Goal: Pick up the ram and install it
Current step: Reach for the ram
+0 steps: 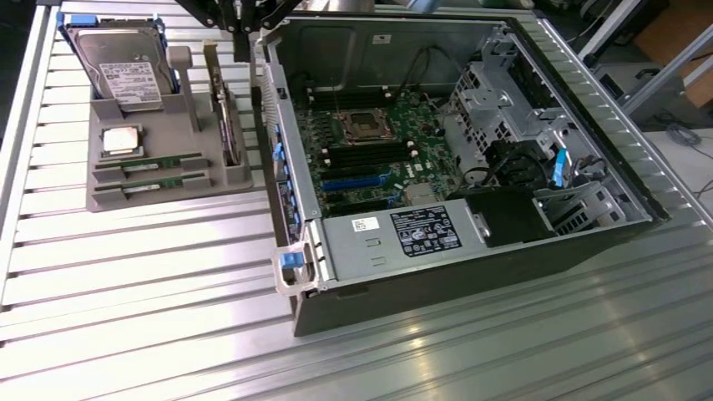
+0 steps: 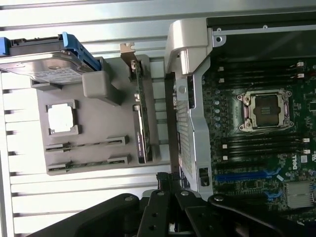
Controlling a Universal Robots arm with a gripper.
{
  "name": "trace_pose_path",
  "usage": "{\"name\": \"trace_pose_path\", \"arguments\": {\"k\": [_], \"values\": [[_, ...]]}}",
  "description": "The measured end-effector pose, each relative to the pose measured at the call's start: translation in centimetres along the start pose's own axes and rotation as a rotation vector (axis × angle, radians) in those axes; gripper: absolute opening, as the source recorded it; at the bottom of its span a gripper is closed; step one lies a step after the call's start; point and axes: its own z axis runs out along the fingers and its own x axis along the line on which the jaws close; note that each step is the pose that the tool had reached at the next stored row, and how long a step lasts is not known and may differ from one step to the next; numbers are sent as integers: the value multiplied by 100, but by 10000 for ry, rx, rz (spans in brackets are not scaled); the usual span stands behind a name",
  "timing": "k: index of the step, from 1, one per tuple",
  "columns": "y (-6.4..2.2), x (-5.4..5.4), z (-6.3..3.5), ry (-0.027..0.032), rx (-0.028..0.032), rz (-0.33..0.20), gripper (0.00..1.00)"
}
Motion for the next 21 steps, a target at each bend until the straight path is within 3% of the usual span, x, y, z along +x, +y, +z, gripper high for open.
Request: {"name": "trace_pose_path", "arguments": {"k": [21], "values": [[-12, 162, -5, 0, 0, 0, 11]]}}
